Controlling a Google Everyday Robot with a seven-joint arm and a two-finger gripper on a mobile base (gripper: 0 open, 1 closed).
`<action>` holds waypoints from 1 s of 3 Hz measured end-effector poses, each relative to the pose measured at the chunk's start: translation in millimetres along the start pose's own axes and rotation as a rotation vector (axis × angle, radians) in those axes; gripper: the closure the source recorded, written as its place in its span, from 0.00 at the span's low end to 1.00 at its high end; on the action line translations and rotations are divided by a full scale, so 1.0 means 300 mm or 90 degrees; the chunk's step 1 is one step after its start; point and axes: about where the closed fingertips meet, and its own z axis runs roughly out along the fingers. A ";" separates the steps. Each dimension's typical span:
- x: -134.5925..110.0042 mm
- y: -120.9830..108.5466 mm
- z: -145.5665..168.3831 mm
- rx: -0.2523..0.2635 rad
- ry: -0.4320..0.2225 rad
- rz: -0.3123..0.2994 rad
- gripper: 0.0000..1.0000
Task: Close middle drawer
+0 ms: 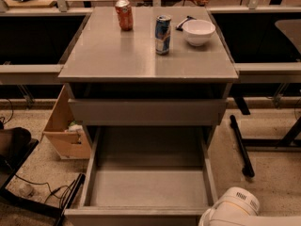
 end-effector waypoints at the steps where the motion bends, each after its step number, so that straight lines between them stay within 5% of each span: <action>1: 0.041 0.021 0.160 -0.024 -0.037 0.066 1.00; 2: 0.021 0.008 0.292 -0.037 -0.085 0.112 1.00; 3: -0.028 -0.011 0.397 -0.037 -0.119 0.108 1.00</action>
Offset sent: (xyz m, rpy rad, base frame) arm 0.0218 0.0211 -0.1756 0.1941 -0.1224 -0.0513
